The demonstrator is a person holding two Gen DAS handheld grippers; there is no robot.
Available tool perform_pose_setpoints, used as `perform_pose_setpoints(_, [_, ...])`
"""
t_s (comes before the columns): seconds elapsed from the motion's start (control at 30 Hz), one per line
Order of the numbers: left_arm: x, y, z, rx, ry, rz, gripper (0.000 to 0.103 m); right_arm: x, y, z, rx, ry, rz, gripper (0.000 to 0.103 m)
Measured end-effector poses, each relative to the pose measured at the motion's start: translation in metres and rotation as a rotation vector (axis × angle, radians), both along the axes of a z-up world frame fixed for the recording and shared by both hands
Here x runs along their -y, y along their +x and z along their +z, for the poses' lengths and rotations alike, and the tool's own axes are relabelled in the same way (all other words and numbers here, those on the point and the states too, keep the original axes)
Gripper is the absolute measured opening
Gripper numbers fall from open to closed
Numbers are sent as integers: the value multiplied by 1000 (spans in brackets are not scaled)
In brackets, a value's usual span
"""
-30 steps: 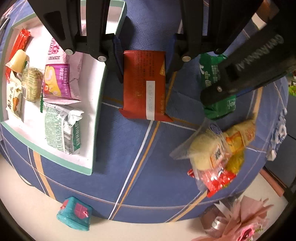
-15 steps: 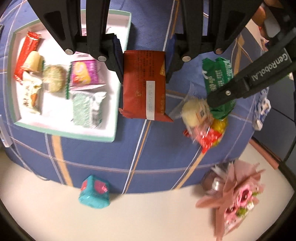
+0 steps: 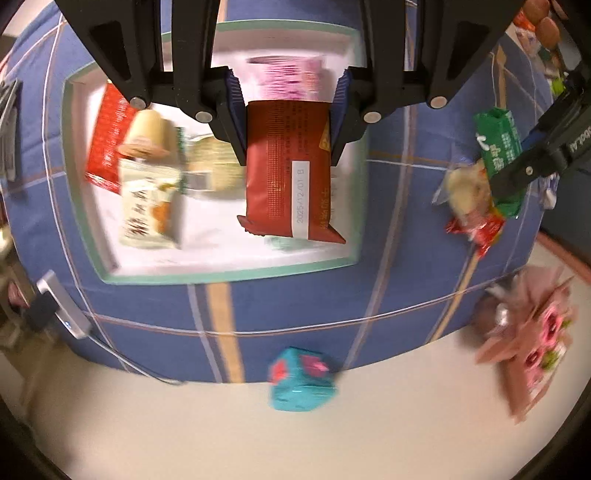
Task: Organize snacks
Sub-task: 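Carry the green and red packs onto the white tray and open both tools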
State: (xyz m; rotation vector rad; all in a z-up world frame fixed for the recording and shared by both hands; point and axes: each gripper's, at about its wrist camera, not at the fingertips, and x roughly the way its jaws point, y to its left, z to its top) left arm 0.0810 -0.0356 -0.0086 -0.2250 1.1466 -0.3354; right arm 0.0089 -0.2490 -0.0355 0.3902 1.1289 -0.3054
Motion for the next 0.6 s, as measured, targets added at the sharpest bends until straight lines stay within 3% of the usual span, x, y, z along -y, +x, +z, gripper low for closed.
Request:
perform_pose_setpoints(0.33, [69, -16, -3, 17, 18, -145, 41, 85, -42, -2, -17, -3, -192, 41])
perform_pose_setpoints(0.6, [123, -31, -17, 38, 63, -266, 41, 119, -63, -4, 5, 1, -274, 41])
